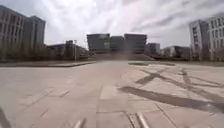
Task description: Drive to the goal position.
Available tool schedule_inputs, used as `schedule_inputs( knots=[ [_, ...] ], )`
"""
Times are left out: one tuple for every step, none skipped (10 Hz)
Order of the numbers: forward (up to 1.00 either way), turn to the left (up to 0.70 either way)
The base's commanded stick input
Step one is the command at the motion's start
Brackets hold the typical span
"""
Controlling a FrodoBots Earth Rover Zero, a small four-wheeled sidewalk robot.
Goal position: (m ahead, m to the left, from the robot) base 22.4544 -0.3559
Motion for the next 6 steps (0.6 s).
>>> schedule_inputs(
  knots=[
    [1.0, 0.0],
    [1.0, 0.0],
    [1.0, 0.0],
    [1.0, 0.0],
    [1.0, 0.0],
    [1.0, 0.0]
  ],
)
